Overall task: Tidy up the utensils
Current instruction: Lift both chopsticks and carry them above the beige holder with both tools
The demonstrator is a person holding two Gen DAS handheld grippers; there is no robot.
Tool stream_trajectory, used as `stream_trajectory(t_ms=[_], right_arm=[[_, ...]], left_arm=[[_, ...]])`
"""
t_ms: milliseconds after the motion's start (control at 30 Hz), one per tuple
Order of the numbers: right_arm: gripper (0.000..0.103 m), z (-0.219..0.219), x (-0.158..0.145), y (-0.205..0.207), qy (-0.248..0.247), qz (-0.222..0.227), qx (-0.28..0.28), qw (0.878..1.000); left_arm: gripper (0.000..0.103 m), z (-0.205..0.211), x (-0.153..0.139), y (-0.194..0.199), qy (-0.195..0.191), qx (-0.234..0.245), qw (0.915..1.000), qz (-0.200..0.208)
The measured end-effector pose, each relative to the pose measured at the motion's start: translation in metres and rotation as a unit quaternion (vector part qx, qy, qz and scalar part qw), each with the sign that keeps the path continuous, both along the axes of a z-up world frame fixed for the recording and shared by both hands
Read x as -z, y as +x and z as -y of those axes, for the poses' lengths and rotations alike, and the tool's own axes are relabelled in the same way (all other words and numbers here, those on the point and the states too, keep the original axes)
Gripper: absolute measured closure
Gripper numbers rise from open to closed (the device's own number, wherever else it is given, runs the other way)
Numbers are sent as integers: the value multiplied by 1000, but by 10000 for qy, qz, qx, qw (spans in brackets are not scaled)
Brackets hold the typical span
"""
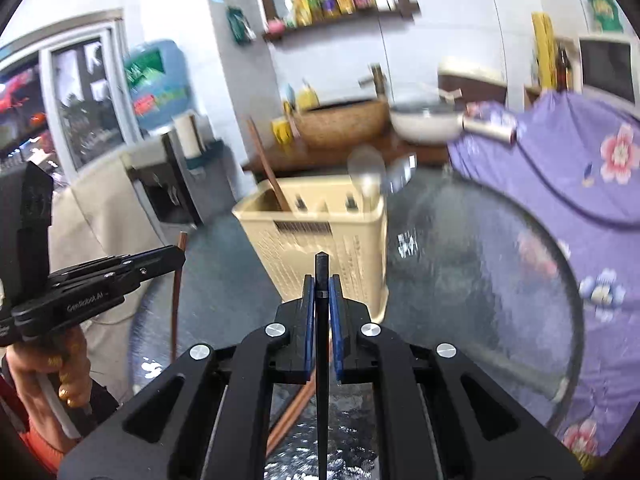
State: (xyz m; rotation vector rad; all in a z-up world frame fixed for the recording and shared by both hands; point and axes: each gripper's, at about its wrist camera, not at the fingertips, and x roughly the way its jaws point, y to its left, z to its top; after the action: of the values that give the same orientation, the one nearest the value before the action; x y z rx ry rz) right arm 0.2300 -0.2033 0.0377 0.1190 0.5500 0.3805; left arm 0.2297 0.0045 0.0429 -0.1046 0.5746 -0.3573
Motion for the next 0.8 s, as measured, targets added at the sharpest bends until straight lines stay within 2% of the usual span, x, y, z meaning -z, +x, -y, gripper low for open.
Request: stream_trajectory(t_ms=[133, 233, 433, 600, 800], right_arm=[[95, 7, -27, -25, 86, 250, -160, 9995], [95, 5, -30, -34, 36, 284, -241, 9993], [95, 6, -32, -35, 85, 273, -310, 9991], [95, 9, -37, -34, 170, 318, -366, 9987], [95, 3, -51, -32, 27, 479, -440, 9979]], left_arm=[[96, -1, -21, -21, 4, 65, 9995, 299], [96, -1, -24, -24, 34, 92, 9993, 352], [96, -7, -26, -25, -151, 194, 9993, 272], [96, -10, -34, -30, -154, 199, 9990, 367], [96, -5, -48, -30, -93, 292, 9982, 519]])
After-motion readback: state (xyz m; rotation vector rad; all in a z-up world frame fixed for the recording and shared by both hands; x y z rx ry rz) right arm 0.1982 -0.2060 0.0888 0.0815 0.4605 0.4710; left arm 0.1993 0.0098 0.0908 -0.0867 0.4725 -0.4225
